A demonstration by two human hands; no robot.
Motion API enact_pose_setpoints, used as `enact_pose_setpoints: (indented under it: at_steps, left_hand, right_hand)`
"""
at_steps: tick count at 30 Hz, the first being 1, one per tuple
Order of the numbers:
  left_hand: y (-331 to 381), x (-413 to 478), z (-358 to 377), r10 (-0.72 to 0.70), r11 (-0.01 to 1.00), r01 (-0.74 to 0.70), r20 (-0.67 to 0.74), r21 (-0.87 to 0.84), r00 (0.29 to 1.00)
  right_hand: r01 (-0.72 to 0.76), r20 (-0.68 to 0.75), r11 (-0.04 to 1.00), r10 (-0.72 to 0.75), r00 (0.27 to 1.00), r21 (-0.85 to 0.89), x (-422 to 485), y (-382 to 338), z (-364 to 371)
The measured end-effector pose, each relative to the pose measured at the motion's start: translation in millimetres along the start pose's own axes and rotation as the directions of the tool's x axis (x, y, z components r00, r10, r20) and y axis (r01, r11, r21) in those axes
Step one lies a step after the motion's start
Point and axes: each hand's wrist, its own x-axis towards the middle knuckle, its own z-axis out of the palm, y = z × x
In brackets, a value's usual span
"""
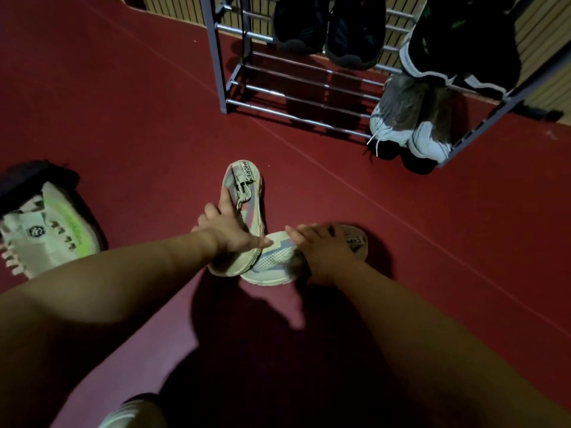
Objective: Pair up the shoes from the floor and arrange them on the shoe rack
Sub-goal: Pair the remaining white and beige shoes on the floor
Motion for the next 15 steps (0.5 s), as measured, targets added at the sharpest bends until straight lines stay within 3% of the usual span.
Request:
enact_pose_setpoints:
  at_steps: [3, 6, 8, 11, 13, 15]
  left_hand:
    - [0.2, 2.0, 8.0, 0.053, 0.994, -0.049, -0.029, 0.100, 0.998]
    - [-2.9, 7.0, 6.9, 0.073, 0.997, -0.074, -0.028, -0.017, 0.997]
    - [-12.2, 9.6, 5.2, 0.110, 0.990, -0.112, -0.036, -0.083, 0.993]
    - [-34.6, 13.6, -2.4, 0.214, 0.976, -0.209, -0.099, 0.056, 0.972]
    - [-45.2, 19.0, -9.0, 0.257, 0.964, -0.249, -0.092, 0.095, 0.962]
    - [-47.5, 22.0, -9.8, 0.272, 0.961, -0.270, -0.035, 0.061, 0.962]
  right_hand:
    - [-0.056, -0.059, 0.998, 0.057, 0.997, 0.026, 2.0, -4.3, 6.5]
    - [-0.046, -0.035, 0.998, 0.045, 0.998, -0.037, 4.2, -2.1, 1.7]
    - [0.009, -0.010, 0.995, -0.010, 1.000, -0.104, 0.8, 12.9, -6.0]
    - [0.145, -0.139, 0.952, -0.188, 0.972, -0.271, -11.0, 48.3, -5.7]
    - [0.102, -0.195, 0.958, -0.158, 0.968, -0.267, -23.2, 70.4, -0.3]
    - [0.006, -0.082, 0.976, -0.024, 0.996, -0.218, -32.4, 76.8, 13.4]
